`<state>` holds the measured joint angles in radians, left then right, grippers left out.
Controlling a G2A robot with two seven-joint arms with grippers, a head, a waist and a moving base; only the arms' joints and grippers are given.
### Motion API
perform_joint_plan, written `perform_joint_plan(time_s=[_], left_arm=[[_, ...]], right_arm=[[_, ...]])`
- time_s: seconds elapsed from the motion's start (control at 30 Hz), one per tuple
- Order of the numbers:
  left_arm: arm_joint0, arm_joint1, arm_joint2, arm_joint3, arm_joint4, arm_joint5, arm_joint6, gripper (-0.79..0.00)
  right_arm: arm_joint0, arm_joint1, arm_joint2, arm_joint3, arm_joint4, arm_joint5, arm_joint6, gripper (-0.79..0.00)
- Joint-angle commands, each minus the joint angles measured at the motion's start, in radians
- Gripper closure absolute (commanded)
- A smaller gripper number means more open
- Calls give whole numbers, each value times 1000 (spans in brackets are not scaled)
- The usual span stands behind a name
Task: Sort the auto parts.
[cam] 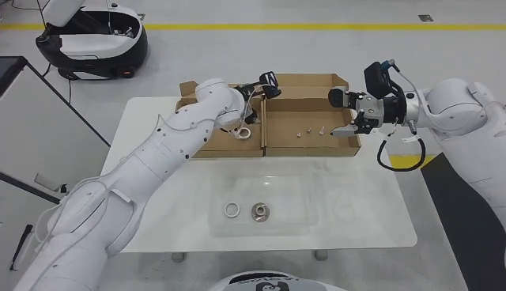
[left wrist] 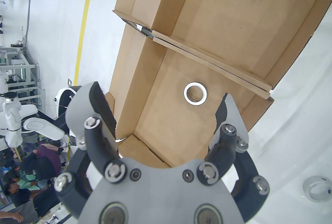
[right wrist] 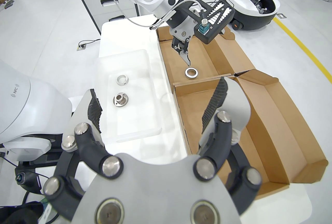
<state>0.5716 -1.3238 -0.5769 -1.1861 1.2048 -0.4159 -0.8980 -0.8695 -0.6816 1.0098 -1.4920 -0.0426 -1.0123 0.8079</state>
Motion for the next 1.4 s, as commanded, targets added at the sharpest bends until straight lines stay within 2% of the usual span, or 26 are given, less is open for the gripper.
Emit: perform_joint_plan(time_s=[0.0,0.1,0.23,0.5,0.77,0.93,1.17,1.37], left_arm=[[14,4,-5,-12,20,-4,18,-785],[38,20,-39,-44,3,-51,-6,-785],[89,50,-102,-146,-17,-85,-65,-785],[238,116,-236,-383,-41,-152,-223,-785],[376,161,-325,-559,-59,-201,-305,-785],[422,181,-330,-618,-52,-201,-306,-785],[445,208,-321,-680,-71,-182,-325,-785],[444,210,-320,-681,-72,-180,-326,-785]], right_arm=[[0,0,0,0,0,0,0,-785],[0,0,0,0,0,0,0,-785],[0,0,0,0,0,0,0,-785],[0,0,0,0,0,0,0,-785],[0,0,0,0,0,0,0,-785],[0,0,0,0,0,0,0,-785],[0,0,0,0,0,0,0,-785],[0,0,0,0,0,0,0,-785]])
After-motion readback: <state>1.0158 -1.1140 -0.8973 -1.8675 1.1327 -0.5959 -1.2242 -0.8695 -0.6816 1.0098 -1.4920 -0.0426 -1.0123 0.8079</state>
